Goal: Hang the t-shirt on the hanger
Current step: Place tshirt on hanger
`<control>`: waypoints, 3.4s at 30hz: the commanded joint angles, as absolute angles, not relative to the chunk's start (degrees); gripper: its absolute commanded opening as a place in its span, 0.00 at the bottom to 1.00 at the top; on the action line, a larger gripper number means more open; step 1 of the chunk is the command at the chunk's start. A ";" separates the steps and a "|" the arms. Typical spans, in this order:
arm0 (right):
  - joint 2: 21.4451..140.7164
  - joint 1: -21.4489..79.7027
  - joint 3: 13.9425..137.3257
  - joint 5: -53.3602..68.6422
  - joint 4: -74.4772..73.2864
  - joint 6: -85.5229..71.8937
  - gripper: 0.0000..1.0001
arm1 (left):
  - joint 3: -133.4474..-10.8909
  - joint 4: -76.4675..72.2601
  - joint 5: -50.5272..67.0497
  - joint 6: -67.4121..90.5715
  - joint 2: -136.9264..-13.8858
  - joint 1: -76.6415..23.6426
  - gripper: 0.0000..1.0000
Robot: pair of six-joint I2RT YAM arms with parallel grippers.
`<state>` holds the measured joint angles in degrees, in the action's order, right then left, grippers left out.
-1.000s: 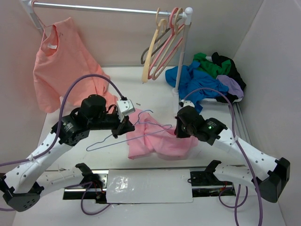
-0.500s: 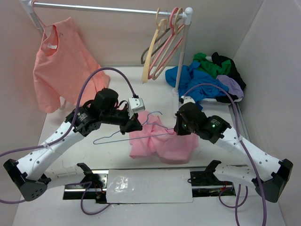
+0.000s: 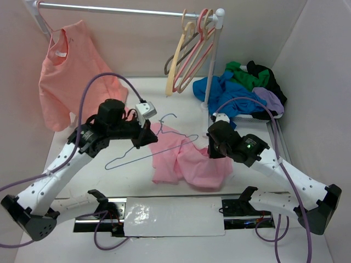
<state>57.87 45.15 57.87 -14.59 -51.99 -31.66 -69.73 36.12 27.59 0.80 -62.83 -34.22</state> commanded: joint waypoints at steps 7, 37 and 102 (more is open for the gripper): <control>57.66 45.62 61.17 -15.73 -53.09 -30.94 0.00 | -68.29 35.50 43.50 -2.54 -59.93 -29.97 0.00; 59.33 46.14 62.75 -14.59 -53.09 -30.41 0.00 | -66.18 30.06 45.88 -2.46 -62.48 -31.03 0.00; 60.30 62.75 78.85 -27.96 -49.42 -45.78 0.46 | -24.97 -45.26 4.31 29.88 -48.26 -47.29 0.00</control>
